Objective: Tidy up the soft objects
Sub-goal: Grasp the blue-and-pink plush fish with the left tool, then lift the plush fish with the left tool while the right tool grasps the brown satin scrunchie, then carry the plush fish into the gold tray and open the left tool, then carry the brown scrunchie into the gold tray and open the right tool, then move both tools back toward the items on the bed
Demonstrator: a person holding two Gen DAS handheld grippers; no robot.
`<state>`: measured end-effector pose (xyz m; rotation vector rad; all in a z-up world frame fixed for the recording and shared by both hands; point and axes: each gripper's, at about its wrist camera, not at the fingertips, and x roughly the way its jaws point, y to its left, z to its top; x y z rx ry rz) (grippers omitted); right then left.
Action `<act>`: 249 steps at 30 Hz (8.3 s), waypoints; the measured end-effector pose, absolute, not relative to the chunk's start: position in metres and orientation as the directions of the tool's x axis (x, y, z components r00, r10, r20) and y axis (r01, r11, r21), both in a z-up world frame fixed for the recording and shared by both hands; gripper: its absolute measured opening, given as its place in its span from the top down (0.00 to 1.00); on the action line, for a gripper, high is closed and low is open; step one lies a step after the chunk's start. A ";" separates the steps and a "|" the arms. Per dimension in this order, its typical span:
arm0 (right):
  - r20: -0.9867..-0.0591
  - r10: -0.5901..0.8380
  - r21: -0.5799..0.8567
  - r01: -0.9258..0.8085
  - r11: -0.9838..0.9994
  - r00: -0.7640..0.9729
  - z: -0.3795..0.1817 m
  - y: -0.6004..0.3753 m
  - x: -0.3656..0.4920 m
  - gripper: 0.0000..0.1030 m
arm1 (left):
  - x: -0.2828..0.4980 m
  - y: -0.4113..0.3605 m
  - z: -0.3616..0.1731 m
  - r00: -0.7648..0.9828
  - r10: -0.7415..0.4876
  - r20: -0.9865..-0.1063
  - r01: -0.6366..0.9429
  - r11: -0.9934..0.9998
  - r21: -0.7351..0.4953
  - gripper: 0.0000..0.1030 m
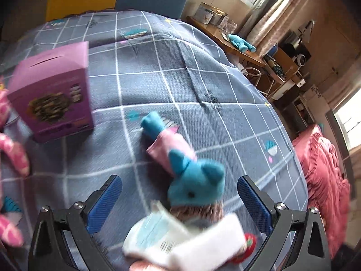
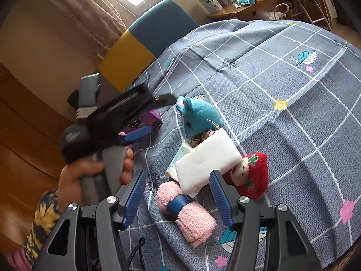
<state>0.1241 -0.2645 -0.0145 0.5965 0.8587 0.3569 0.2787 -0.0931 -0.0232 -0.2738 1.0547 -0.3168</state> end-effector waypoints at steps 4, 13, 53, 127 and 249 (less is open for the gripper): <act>-0.593 0.534 0.635 -0.058 0.770 0.602 -0.016 -0.265 0.125 0.42 | 0.303 -0.107 -0.040 0.418 -0.375 -0.828 0.097 0.924 -0.370 0.00; -0.593 0.539 0.642 -0.053 0.765 0.599 -0.019 -0.265 0.126 0.42 | 0.328 -0.115 -0.081 0.323 -0.438 -0.839 0.095 0.897 -0.431 0.55; -0.744 0.300 0.330 -0.061 0.942 0.597 0.012 -0.245 0.169 0.42 | 0.091 0.025 -0.086 0.499 -0.229 -0.836 0.118 0.974 -0.196 0.61; -0.882 -0.169 -0.300 -0.248 0.921 0.441 -0.095 -0.156 0.224 0.83 | -0.003 0.155 0.041 0.786 -0.074 -0.614 -0.111 0.960 -0.257 0.72; -0.765 0.562 0.206 -0.707 0.676 0.315 -0.016 0.145 0.072 0.64 | -0.093 0.265 0.009 0.691 0.331 -0.642 -0.515 0.849 -0.116 0.17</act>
